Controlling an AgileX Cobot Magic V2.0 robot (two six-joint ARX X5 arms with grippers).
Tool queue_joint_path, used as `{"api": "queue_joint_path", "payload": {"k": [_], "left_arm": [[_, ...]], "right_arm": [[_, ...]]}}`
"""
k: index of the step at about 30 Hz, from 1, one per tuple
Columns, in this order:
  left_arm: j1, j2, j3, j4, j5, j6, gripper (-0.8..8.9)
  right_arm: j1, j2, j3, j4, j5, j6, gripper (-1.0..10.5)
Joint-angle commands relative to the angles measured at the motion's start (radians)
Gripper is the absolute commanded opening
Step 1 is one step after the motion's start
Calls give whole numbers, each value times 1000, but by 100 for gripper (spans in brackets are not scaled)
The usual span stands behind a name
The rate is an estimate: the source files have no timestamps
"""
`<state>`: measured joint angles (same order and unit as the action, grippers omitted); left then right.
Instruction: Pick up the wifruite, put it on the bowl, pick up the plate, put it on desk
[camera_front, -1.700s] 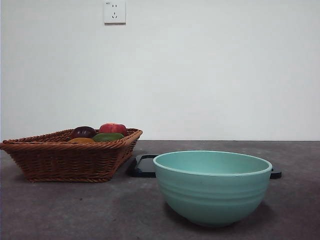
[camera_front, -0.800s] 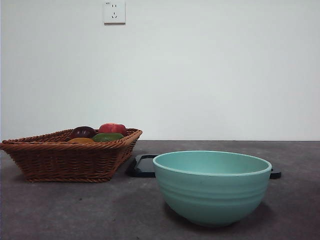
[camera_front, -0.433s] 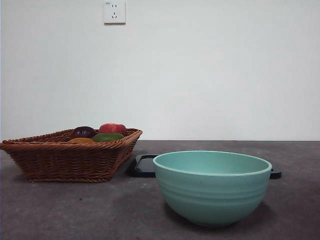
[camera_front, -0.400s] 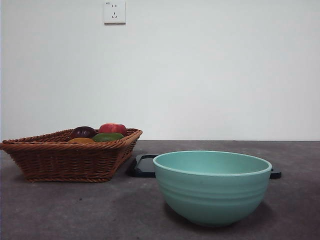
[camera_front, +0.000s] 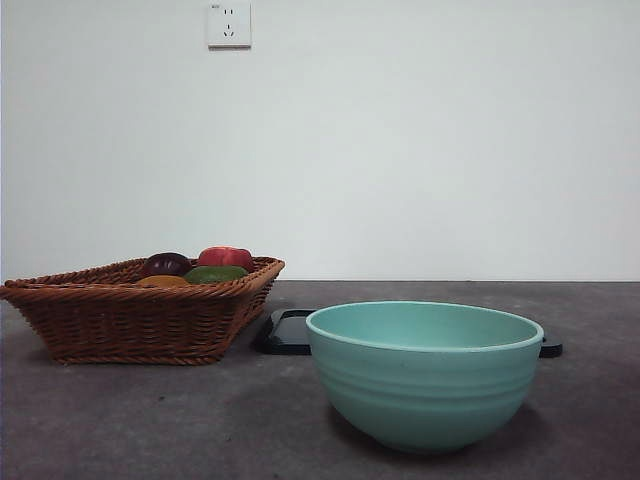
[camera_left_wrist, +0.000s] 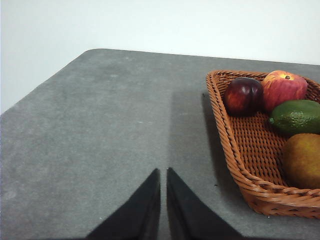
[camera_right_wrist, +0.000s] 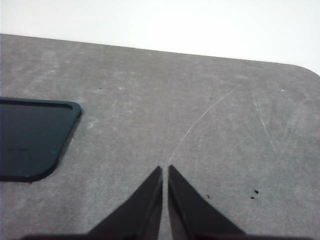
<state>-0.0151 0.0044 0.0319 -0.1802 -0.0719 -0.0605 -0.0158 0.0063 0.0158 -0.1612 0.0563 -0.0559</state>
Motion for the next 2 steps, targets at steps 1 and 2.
{"api": "queue_joint_path", "payload": {"k": [1, 2], "left_arm": [[3, -1, -20, -7, 2, 18, 20], [3, -1, -20, -7, 2, 18, 20]], "right_arm": [[-1, -3, -5, 8, 4, -8, 12], [-1, -3, -5, 8, 4, -8, 12]]}}
